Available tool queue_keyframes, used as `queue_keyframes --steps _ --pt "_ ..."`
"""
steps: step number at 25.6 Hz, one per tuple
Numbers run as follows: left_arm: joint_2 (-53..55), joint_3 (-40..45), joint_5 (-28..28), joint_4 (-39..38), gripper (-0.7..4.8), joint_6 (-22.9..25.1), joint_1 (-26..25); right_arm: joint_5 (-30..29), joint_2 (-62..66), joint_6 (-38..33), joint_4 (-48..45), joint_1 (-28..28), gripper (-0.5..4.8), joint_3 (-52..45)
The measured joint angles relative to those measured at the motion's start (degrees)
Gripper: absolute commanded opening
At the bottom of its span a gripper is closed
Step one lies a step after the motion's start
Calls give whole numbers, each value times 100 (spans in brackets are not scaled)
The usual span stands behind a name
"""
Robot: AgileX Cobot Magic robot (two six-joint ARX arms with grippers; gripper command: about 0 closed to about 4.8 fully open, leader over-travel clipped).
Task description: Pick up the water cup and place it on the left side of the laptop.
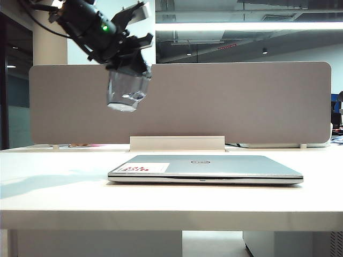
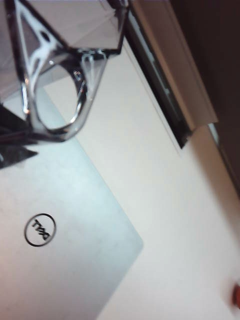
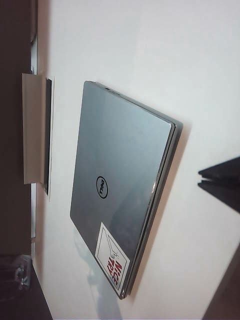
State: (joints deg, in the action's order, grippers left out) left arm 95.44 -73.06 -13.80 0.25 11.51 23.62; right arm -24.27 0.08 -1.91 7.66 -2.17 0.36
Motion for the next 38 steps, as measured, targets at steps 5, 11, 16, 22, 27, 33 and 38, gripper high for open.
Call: queue_keyframes --steps 5,11,16,22,27,33,38 --pt "-7 221 -20 33 -6 378 -190 2 0 0 0 2 -6 0" --pt "-4 962 -273 828 -6 431 -455 2 0 0 0 0 -6 0" --pt "-4 1408 -820 1244 -6 382 -638 0 0 0 0 0 -6 0" --pt "-2 2020 -866 2304 -6 -133 -957 0 0 0 0 0 -6 0" --pt "79 2302 -702 2627 -6 -208 -973 -2 0 0 0 0 -6 0" --pt "315 2424 -656 2826 -6 -212 -975 -2 0 0 0 0 -6 0" --pt "520 2424 -656 2955 -6 -212 -973 0 0 0 2 0 -6 0"
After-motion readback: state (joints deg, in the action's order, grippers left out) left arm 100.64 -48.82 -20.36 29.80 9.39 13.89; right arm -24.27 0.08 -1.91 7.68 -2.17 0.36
